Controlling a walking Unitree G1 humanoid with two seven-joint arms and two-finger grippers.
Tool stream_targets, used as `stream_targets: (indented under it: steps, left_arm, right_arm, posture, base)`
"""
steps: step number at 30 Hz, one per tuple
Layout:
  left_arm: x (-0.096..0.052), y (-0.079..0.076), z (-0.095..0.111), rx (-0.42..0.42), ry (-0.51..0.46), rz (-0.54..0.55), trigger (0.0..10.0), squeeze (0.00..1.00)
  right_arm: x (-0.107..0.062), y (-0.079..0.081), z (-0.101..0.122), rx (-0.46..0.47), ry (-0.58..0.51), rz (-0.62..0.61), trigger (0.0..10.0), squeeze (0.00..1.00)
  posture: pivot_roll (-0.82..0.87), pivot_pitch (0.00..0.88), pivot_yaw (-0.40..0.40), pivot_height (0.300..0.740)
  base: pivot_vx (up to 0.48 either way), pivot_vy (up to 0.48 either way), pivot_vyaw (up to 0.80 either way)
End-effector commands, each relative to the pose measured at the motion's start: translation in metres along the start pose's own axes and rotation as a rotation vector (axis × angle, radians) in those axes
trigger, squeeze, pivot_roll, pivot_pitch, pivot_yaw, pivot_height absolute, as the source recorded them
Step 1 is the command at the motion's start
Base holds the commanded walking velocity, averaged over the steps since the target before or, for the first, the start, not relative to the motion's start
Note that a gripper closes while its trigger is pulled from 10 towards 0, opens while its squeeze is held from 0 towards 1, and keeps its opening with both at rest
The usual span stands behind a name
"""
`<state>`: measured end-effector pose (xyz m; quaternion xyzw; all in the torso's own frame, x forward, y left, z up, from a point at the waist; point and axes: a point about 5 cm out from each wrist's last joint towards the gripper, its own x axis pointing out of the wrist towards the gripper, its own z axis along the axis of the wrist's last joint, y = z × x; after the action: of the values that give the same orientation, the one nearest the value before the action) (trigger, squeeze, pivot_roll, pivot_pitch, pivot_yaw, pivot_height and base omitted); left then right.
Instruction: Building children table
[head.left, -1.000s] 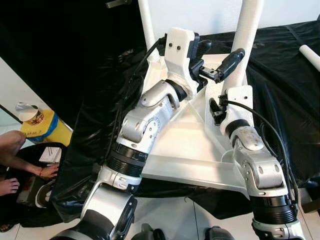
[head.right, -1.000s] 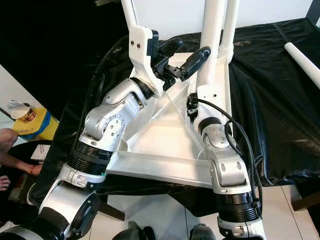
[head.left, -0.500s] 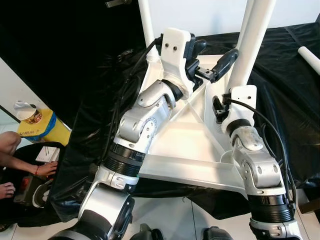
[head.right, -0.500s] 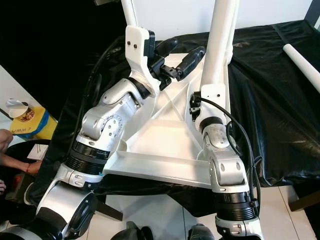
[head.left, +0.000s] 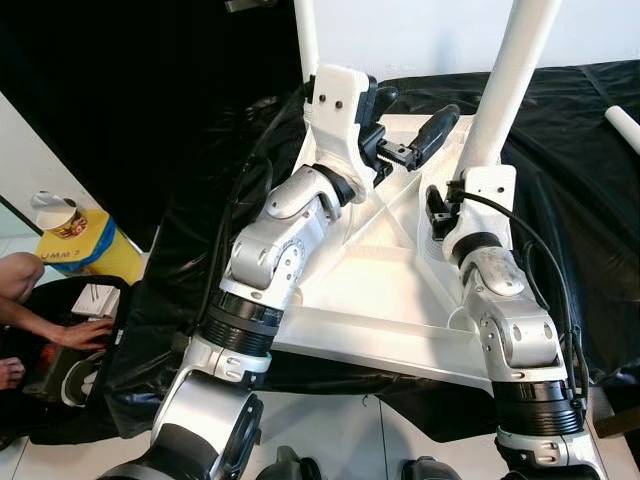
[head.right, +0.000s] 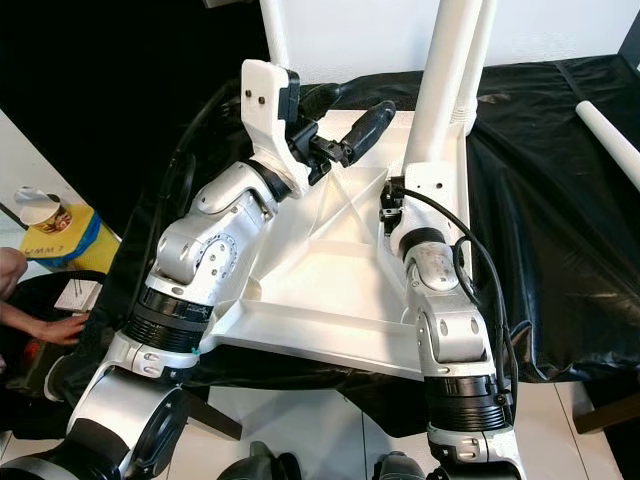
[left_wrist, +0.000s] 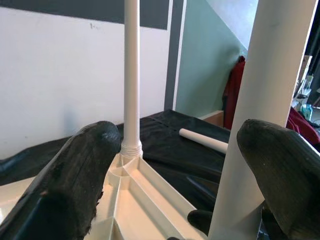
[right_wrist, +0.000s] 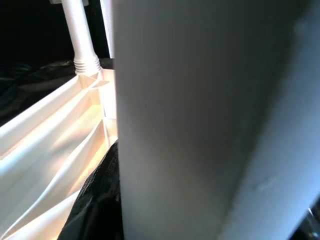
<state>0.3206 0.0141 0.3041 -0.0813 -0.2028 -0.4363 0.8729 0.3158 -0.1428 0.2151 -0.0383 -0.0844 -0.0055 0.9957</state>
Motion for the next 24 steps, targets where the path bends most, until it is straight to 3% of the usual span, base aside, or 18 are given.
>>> stream_targets:
  steps: [1, 15, 18, 24]
  left_arm:
    - [-0.003, 0.001, 0.005, 0.015, -0.027, -0.011, 10.0, 0.0]
    - [-0.003, -0.001, 0.004, 0.013, -0.028, -0.019, 10.0, 0.0]
    - [-0.001, 0.002, 0.002, -0.037, -0.016, -0.005, 10.0, 0.0]
    - [-0.002, 0.007, 0.004, -0.081, -0.015, 0.013, 10.0, 0.0]
  right_arm:
    - [0.002, 0.004, 0.003, 0.005, -0.022, 0.008, 10.0, 0.0]
    - [0.001, 0.0, 0.003, 0.001, -0.029, -0.006, 10.0, 0.0]
    - [0.003, -0.005, 0.004, 0.026, -0.037, -0.019, 10.0, 0.0]
    - [0.005, -0.014, 0.009, 0.035, -0.052, -0.053, 10.0, 0.0]
  posture:
    - [-0.09, 0.085, 0.07, 0.74]
    - [-0.1, 0.089, 0.069, 0.74]
    - [-0.08, 0.131, 0.078, 0.74]
    - [-0.1, 0.12, 0.073, 0.74]
  base:
    - [0.0, 0.0, 0.0]
    - [0.0, 0.0, 0.0]
    - [0.0, 0.0, 0.0]
    - [0.0, 0.0, 0.0]
